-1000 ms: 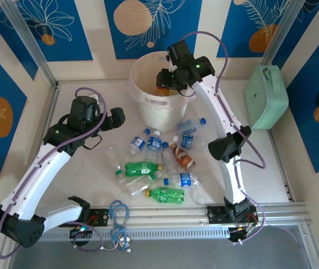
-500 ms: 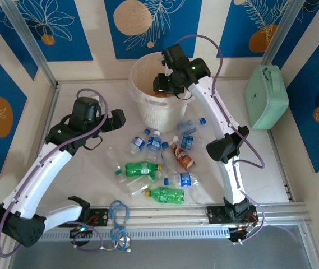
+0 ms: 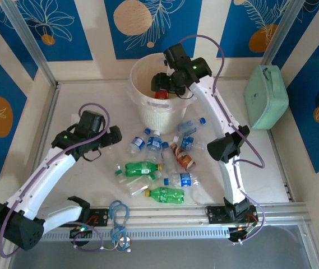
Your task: Put the plastic bottles in the bin
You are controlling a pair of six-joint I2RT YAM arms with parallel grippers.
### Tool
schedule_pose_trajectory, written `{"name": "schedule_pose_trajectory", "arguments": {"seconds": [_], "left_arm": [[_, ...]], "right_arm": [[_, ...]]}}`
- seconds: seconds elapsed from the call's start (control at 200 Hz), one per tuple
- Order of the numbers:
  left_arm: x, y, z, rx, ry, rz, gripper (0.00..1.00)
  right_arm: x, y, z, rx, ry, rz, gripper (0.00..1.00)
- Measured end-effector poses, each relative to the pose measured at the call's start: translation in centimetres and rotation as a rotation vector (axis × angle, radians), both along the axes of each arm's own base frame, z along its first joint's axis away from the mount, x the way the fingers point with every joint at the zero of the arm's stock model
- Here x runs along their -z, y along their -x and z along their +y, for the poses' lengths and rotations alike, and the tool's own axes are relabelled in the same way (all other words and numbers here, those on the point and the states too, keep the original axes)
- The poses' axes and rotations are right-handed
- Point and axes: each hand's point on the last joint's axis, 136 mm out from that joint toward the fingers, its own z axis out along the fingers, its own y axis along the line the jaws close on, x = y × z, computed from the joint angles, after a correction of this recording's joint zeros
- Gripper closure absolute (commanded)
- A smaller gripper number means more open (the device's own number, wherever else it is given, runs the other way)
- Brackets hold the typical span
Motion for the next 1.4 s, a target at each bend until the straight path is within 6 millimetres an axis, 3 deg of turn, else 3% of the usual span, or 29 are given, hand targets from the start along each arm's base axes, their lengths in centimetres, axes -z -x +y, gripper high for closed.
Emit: {"name": "schedule_pose_trajectory", "arguments": {"seconds": [0.28, 0.465, 0.565, 0.68, 0.82, 0.955, 1.135, 1.401], "left_arm": [[4.9, 2.7, 1.1, -0.056, -0.020, 0.147, 0.00], [7.4, 1.9, 0.2, -0.062, -0.007, 0.198, 0.00], [9.1, 1.2, -0.2, -0.064, -0.011, 0.228, 0.02], [10.9, 0.6, -0.5, -0.070, -0.026, 0.263, 0.06], [11.9, -0.1, -0.8, -0.078, -0.027, 0.272, 0.10], [12.4, -0.6, -0.9, -0.088, -0.028, 0.267, 0.17], [13.5, -0.7, -0.9, -0.095, -0.037, 0.282, 0.26], [14.4, -0.3, -0.5, -0.114, -0.041, 0.303, 0.39]], "right_arm": [[-1.9, 0.4, -0.3, 0.004, -0.021, -0.032, 0.13], [-4.5, 1.6, -0.5, 0.001, -0.035, -0.089, 0.11], [-7.6, 3.8, -0.4, -0.017, -0.054, -0.154, 0.11], [-11.1, 7.6, -0.2, -0.059, -0.078, -0.228, 0.12], [-12.7, 12.2, -0.2, -0.110, -0.072, -0.269, 0.12], [-11.3, 15.5, 0.1, -0.152, -0.056, -0.249, 0.13], [-6.7, 19.1, 0.0, -0.166, -0.033, -0.157, 0.15], [-2.3, 22.2, -2.2, -0.094, -0.079, -0.065, 0.17]]}}
